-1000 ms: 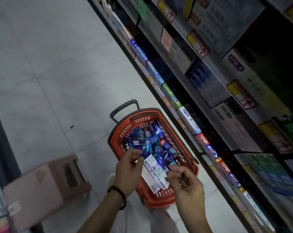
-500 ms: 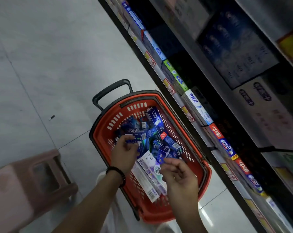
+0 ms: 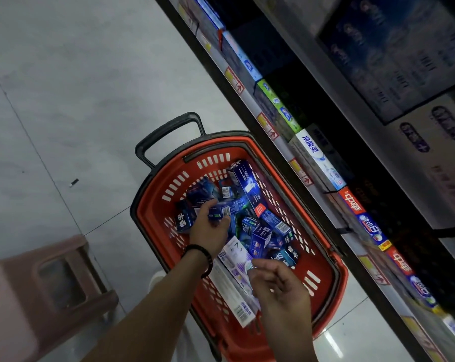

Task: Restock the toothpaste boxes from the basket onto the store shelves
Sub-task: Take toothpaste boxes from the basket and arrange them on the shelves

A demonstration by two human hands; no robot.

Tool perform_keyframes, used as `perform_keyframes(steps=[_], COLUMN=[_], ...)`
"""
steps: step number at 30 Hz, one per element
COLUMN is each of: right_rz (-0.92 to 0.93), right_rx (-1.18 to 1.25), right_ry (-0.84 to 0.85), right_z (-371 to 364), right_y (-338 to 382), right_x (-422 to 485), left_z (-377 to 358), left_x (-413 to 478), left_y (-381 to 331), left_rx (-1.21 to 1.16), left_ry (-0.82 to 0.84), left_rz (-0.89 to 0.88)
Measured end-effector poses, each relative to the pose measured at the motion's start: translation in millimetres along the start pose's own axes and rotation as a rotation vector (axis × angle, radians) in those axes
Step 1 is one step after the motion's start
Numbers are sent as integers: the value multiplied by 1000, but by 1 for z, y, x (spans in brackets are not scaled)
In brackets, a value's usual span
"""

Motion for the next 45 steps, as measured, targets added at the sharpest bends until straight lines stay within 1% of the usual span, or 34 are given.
perform_keyframes(steps=[2, 3, 7, 10, 12, 15, 19, 24, 26, 29, 31, 39, 43, 45], right_rz=[-18, -23, -42, -58, -65, -87, -122, -137, -143, -140, -142, -128, -124, -115], right_rx=[-3, -3, 3, -4, -16, -35, -58, -45, -38, -45, -42, -58, -73, -88], right_ry=[-7, -7, -6, -6, -4, -11, -22, -18, -16, 1, 10, 29, 34, 29], right_z=[1, 1, 0, 0, 2, 3, 5, 6, 6, 7, 9, 16, 20, 23], right_y=[-7, -10, -14, -15, -14, -14, -15, -8, -3, 6, 12, 27, 34, 39], right_x=[0, 0, 1, 1, 1, -3, -9, -15, -17, -17, -18, -18, -24, -27], left_z=[0, -1, -10, -16, -18, -19, -17, -8, -7, -11, -10, -2, -3, -2], left_x=[3, 4, 4, 3, 2, -4, -21, -42, -50, -66, -76, -111, -133, -145], left_y=[4, 5, 9, 15, 19, 24, 25, 24, 26, 26, 24, 23, 12, 5], left_rx=[0, -40, -282, -425, -493, -532, -582, -599, -607, -641, -635, -615, -607, -597], left_ry=[-29, -38, -61, -127, -177, -222, -224, -256, -240, -168, -140, -30, 60, 79], left_rz=[1, 17, 167, 269, 306, 331, 362, 357, 384, 466, 488, 486, 432, 407])
Point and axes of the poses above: each hand's wrist, its own x-axis towards the middle knuckle, its own z-axis out of the back of the hand, y = z × x, the point moved 6 cm from there along x, towards the middle knuckle, and after that the axes turned 5 degrees about -z, right-handed, at the moved point
